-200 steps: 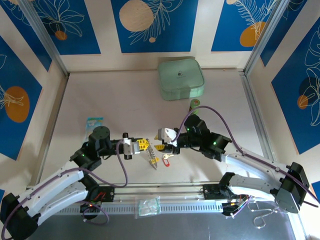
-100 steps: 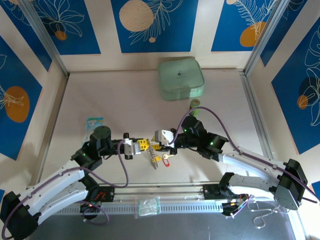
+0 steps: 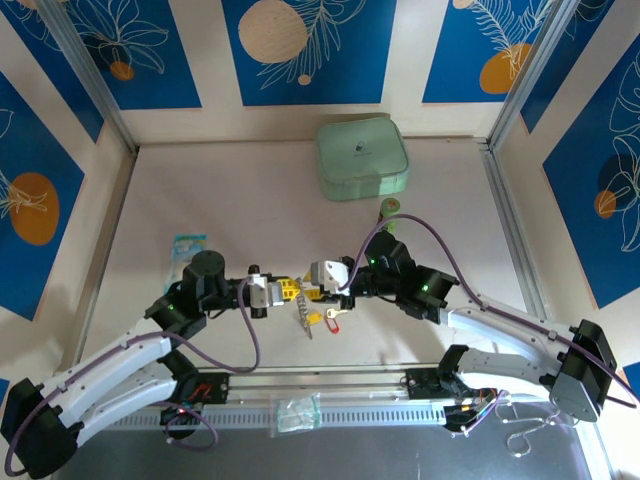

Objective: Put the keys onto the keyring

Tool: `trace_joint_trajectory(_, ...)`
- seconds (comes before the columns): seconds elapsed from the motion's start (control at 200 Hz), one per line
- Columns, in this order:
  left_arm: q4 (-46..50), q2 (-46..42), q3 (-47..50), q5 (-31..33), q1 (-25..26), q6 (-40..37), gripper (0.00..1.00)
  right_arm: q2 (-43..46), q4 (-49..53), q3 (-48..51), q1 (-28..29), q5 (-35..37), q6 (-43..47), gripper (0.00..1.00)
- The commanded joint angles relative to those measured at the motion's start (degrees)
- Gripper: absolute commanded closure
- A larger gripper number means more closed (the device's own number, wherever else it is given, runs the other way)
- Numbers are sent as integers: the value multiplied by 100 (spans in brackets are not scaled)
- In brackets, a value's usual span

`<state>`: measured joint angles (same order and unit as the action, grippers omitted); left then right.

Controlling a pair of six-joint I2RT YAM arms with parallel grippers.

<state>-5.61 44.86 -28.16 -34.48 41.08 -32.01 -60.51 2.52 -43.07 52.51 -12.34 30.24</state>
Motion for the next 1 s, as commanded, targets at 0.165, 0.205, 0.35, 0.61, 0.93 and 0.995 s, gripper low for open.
trace_joint_trajectory(0.165, -446, -21, -18, -323, 58, 175, 100, -118, -28, -208, 39, -98, 31, 75)
trace_joint_trajectory(0.205, -450, -13, -14, -344, 58, 186, 100, -117, -50, -216, 37, -106, 18, 75)
trace_joint_trajectory(0.35, -411, 31, -45, -385, 57, 195, 100, -130, -168, -240, 45, -185, -23, 77)
trace_joint_trajectory(0.61, -275, 93, -106, -383, 58, 186, 100, -146, -168, -257, 53, -269, -30, 99)
trace_joint_trajectory(0.93, 262, -765, 3, 352, 57, 389, 54, 130, 18, -74, -8, 45, 7, 100)
trace_joint_trajectory(0.995, 376, -1088, 52, 539, 58, 522, 51, 183, 54, -54, -16, 65, 18, 100)
